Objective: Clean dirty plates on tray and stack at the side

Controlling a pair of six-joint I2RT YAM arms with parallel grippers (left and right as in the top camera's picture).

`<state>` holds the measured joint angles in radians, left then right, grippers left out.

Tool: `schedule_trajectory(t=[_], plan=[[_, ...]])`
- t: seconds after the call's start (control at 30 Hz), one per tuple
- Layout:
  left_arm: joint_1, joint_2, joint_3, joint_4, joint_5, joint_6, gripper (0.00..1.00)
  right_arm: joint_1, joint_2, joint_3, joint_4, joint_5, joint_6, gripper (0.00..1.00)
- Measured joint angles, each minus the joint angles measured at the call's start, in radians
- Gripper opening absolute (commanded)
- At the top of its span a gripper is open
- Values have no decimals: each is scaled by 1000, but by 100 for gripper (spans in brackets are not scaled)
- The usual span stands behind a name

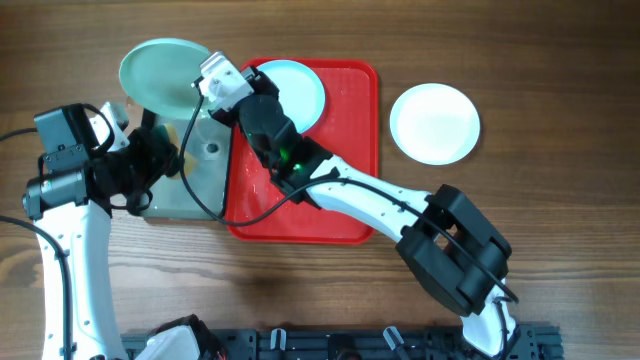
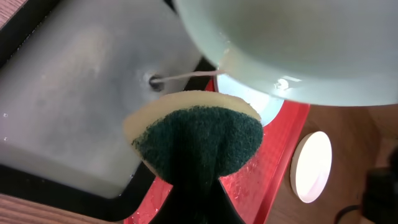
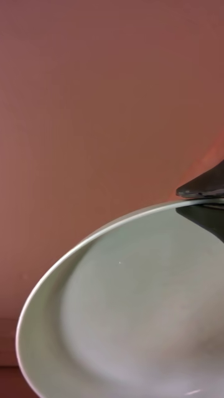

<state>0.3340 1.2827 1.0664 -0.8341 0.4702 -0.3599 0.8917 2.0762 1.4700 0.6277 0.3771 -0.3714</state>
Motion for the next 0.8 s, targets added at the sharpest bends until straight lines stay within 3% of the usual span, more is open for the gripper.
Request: schedule_trajectory(t=[0.47, 0.8], plan=[[0, 0, 0, 0, 0, 0, 4, 13, 0, 0, 84, 25, -104, 5], [0, 0, 0, 0, 0, 0, 4, 13, 0, 0, -37, 30, 106, 4]])
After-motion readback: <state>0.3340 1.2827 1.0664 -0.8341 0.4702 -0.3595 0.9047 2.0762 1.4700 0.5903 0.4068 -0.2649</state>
